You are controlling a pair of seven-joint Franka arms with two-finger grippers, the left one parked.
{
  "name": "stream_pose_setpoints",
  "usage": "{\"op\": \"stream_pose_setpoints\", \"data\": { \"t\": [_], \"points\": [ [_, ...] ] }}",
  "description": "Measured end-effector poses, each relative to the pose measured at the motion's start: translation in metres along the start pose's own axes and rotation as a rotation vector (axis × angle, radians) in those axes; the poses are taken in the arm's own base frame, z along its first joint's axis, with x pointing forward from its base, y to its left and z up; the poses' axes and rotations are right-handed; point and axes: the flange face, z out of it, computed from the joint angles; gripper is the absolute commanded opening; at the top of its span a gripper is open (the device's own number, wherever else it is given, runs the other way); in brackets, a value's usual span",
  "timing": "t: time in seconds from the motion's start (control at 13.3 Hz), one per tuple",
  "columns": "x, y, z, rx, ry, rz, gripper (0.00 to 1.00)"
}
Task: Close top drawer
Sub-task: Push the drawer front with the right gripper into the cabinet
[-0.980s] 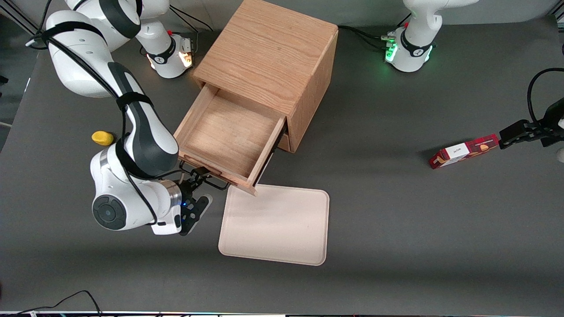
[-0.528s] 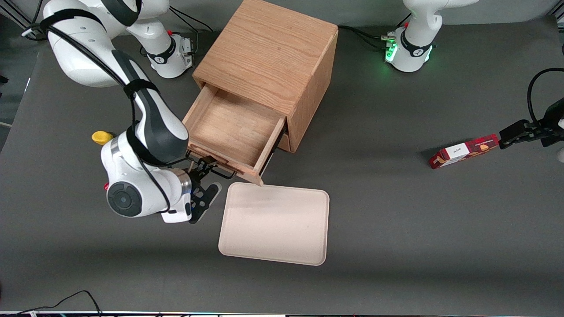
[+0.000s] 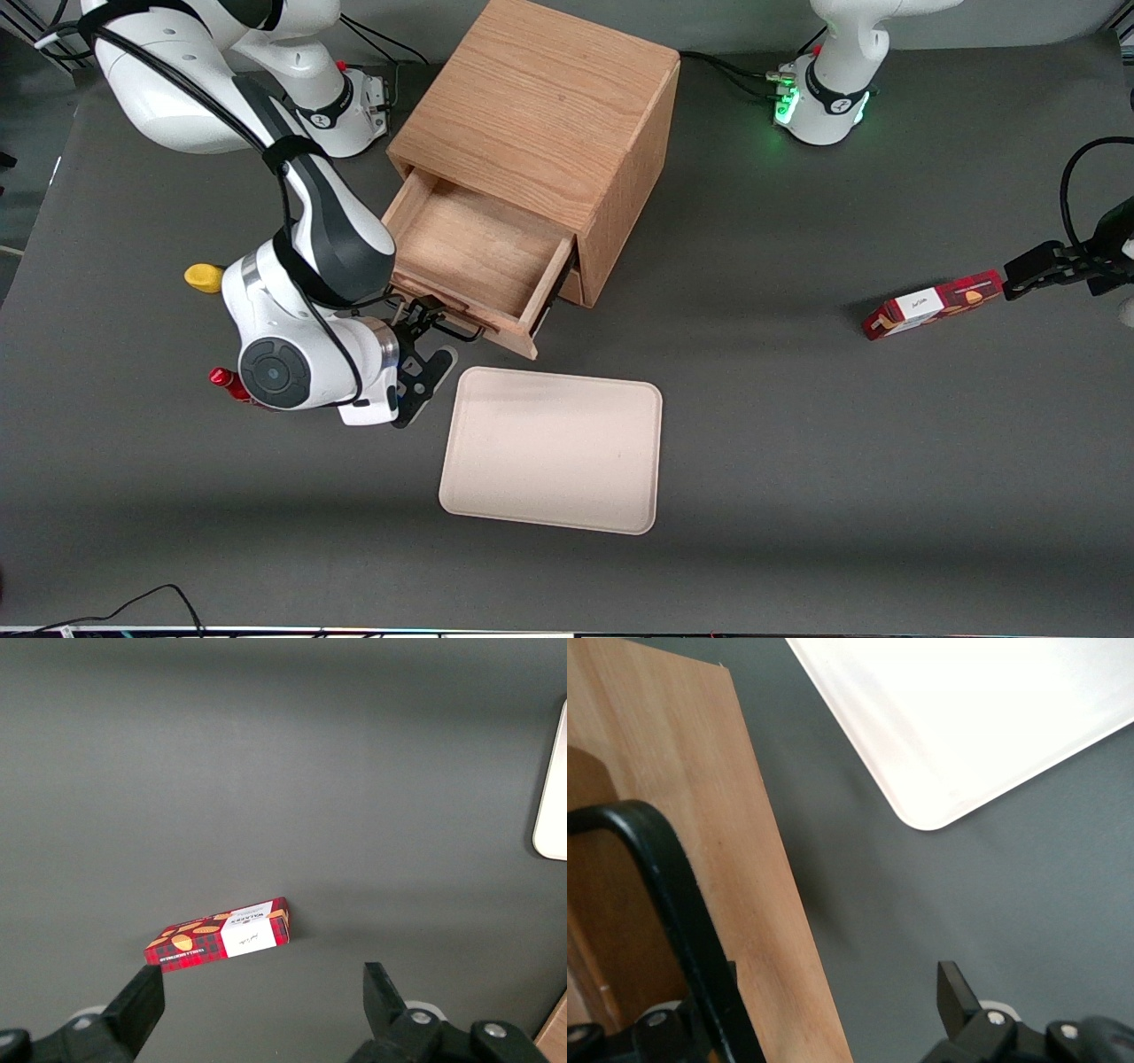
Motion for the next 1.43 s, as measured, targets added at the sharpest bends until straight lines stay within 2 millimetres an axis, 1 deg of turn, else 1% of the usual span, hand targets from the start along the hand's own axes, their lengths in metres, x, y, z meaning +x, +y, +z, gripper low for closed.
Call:
{"op": "stream_pose_setpoints", "data": {
  "t": [0.23,0.53,0.68,0.9,1.13,1.43],
  "points": [
    [0.002,-0.015,0.006,0.002,-0.015,-0.001,1.0],
    [-0.001,-0.025,0.007,-0.002,-0.027,0.005,1.0],
    [0.0,-0.033,0.009,0.0,-0.032,0.01,1.0],
    [0.002,-0.044,0.016,0.008,-0.046,0.007,1.0],
    [0.003,-0.049,0.023,0.013,-0.058,0.011,1.0],
    [0.002,-0.059,0.026,0.011,-0.065,0.016,1.0]
  ]
}}
